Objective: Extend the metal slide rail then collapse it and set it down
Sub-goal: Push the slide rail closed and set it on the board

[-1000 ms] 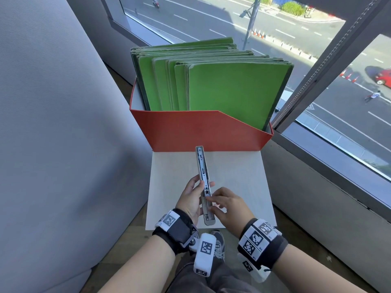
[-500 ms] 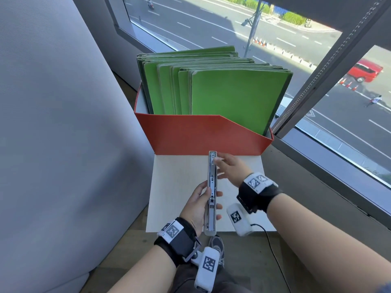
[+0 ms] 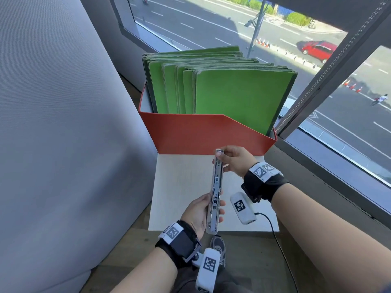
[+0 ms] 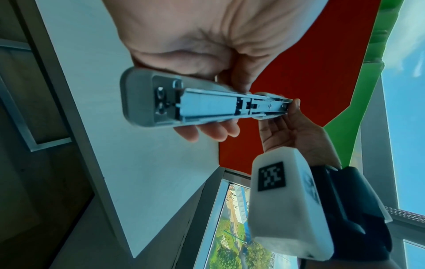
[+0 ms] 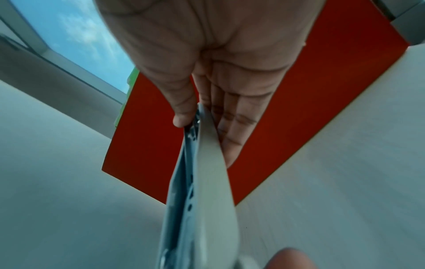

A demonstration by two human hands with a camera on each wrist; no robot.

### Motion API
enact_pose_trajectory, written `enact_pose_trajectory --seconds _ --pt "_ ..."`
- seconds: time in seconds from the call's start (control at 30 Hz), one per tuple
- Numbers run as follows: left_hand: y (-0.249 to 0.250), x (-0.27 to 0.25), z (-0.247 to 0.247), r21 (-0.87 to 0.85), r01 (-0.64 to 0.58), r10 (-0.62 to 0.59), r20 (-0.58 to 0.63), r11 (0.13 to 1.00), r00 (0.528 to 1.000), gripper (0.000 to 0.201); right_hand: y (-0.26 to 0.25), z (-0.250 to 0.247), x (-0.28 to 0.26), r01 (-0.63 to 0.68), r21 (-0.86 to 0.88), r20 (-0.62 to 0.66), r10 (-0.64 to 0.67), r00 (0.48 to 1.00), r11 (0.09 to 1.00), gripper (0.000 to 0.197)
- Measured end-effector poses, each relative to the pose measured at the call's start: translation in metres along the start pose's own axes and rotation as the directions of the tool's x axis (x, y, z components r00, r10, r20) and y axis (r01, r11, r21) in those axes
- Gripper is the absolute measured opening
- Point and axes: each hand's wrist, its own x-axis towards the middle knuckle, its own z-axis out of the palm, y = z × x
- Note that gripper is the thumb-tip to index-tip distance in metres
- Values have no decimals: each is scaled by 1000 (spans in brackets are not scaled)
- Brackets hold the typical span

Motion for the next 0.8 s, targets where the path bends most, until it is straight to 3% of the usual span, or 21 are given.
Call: enact_pose_trajectory --seconds 0.33,0.67,0.8 --pt "13 14 2 -127 93 -106 -104 988 989 36 -13 3 -42 307 -302 0 -322 947 902 17" --pt "20 19 9 -161 64 -92 -169 985 981 25 8 15 -91 455 -440 91 -465 881 775 32" --pt "23 18 6 -208 77 -94 -73 975 993 51 31 24 -102 524 -479 153 -520 840 705 34"
